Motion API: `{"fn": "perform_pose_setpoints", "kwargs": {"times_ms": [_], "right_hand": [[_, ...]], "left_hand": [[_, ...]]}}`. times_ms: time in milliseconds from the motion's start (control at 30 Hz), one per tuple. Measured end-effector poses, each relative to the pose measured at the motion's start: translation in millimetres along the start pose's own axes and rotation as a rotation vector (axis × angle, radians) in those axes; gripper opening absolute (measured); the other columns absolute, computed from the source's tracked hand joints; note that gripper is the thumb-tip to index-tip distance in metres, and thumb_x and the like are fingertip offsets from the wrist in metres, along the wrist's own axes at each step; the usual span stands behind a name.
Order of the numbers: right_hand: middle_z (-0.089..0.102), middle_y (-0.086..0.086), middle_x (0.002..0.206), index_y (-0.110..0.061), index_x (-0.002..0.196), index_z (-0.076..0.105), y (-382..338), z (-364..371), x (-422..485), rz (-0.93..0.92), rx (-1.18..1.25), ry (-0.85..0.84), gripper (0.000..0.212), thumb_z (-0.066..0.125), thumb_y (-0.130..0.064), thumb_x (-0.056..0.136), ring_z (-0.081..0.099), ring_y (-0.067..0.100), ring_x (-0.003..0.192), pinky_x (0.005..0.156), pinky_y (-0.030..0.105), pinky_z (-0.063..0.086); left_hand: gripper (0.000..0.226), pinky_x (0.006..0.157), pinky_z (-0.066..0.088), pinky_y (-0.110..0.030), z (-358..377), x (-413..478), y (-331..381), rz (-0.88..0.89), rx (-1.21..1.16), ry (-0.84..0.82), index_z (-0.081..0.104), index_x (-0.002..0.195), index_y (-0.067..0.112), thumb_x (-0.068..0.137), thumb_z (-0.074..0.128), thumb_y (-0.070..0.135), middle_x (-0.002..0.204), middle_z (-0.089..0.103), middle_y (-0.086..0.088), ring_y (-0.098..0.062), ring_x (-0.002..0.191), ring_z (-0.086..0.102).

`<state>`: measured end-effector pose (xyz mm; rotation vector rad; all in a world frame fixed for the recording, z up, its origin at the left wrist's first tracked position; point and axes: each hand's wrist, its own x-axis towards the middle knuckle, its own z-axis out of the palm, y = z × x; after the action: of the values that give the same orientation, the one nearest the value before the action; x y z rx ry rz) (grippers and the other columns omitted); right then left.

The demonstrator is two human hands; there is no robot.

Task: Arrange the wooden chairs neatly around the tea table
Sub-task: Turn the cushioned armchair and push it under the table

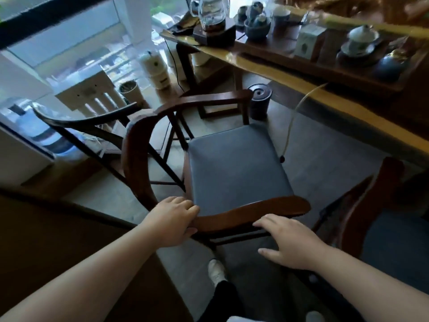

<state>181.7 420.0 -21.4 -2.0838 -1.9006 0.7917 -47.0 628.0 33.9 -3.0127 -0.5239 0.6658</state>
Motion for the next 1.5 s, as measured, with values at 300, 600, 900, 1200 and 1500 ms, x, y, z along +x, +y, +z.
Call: {"fn": "perform_pose_setpoints", "kwargs": {"times_ms": [300, 600, 900, 1200, 1500], "right_hand": [[0.053, -0.002, 0.129, -0.028, 0.131, 0.043, -59.8, 38.2, 131.9, -0.011, -0.061, -0.101, 0.065, 0.063, -0.058, 0.077, 0.05, 0.022, 0.117, 0.096, 0.041, 0.042], [0.06, 0.005, 0.108, -0.023, 0.114, 0.04, -52.5, 82.7, 183.6, -0.113, -0.209, -0.411, 0.062, 0.069, -0.054, 0.069, 0.059, 0.031, 0.099, 0.071, 0.042, 0.042], [0.035, -0.011, 0.064, -0.028, 0.087, 0.034, -36.8, 73.8, 188.1, -0.185, -0.225, -0.488, 0.048, 0.065, -0.054, 0.06, 0.06, 0.027, 0.08, 0.06, 0.034, 0.033], [0.062, -0.003, 0.092, -0.027, 0.099, 0.046, 53.3, 25.8, 114.4, -0.119, -0.424, -0.736, 0.056, 0.068, -0.048, 0.052, 0.062, 0.025, 0.087, 0.059, 0.032, 0.036], [0.061, -0.002, 0.101, -0.029, 0.096, 0.045, 119.9, -5.7, 66.7, 0.032, -0.5, -0.777, 0.045, 0.072, -0.035, 0.06, 0.059, 0.023, 0.093, 0.078, 0.037, 0.048]], "left_hand": [[0.055, 0.107, 0.032, -0.046, 39.9, 21.3, -98.0, 0.181, 0.104, -0.144, 0.047, 0.125, 0.024, 0.082, 0.056, 0.057, 0.126, 0.057, -0.001, -0.026, 0.122, 0.045], [0.077, 0.111, 0.024, -0.054, 71.5, 34.4, -132.7, 0.089, 0.153, -0.422, 0.043, 0.131, 0.031, 0.07, 0.058, 0.075, 0.131, 0.053, 0.001, -0.026, 0.127, 0.04], [0.041, 0.092, 0.041, -0.045, 80.0, 39.7, -110.8, 0.058, 0.233, -0.383, 0.052, 0.117, 0.03, 0.084, 0.058, 0.052, 0.113, 0.061, 0.003, -0.023, 0.106, 0.054], [0.026, 0.079, 0.043, -0.047, 64.2, 69.7, 26.0, 0.122, 0.073, -0.296, 0.056, 0.108, 0.018, 0.092, 0.049, 0.037, 0.105, 0.066, -0.008, -0.031, 0.092, 0.061], [0.016, 0.067, 0.035, -0.037, 37.8, 96.9, 98.9, 0.243, 0.009, -0.224, 0.05, 0.102, 0.014, 0.088, 0.052, 0.02, 0.103, 0.065, -0.007, -0.031, 0.091, 0.061]]}}
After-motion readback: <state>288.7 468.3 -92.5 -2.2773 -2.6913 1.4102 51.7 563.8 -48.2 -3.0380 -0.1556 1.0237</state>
